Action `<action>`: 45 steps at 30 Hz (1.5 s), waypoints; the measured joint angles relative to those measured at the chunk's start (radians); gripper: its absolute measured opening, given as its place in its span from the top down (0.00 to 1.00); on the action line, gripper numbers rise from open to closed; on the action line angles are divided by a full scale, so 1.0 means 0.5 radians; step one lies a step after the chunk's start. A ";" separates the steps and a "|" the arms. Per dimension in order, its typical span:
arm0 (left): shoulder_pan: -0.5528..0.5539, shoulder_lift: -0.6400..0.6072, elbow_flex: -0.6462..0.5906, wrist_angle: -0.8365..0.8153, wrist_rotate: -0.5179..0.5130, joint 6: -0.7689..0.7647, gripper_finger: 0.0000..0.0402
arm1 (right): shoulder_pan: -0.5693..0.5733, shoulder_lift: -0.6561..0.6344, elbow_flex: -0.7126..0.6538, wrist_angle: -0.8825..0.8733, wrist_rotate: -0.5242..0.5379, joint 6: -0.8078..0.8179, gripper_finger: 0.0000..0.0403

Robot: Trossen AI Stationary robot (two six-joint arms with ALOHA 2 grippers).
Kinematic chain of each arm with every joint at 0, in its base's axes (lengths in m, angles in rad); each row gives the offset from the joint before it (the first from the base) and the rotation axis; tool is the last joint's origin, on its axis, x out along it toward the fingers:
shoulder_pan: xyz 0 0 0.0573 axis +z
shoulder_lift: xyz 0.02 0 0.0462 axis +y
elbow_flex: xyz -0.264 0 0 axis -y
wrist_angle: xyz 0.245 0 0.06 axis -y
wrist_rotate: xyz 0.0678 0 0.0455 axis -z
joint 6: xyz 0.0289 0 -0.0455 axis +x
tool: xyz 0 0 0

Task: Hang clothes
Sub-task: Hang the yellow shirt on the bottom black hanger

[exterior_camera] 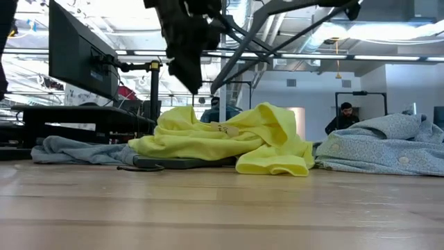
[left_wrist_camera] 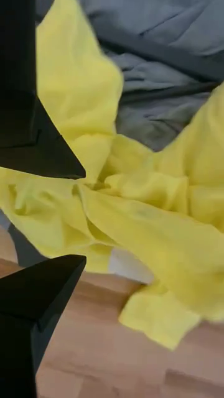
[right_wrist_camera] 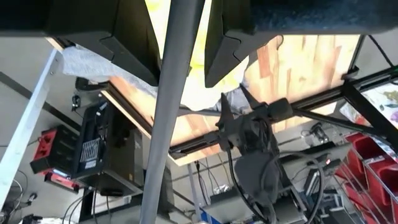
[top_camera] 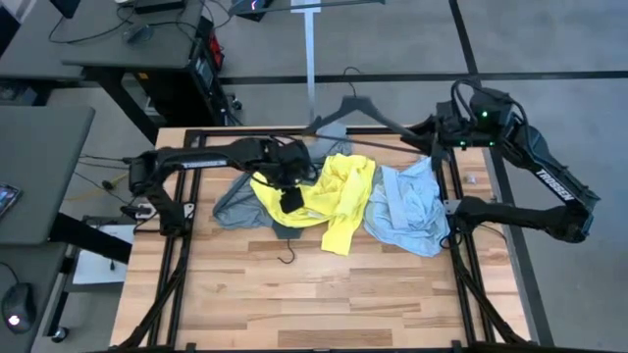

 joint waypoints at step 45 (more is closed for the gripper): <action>-0.073 0.370 0.000 0.081 -0.286 0.231 0.96 | 0.003 -0.017 0.001 -0.162 -0.013 -0.129 0.74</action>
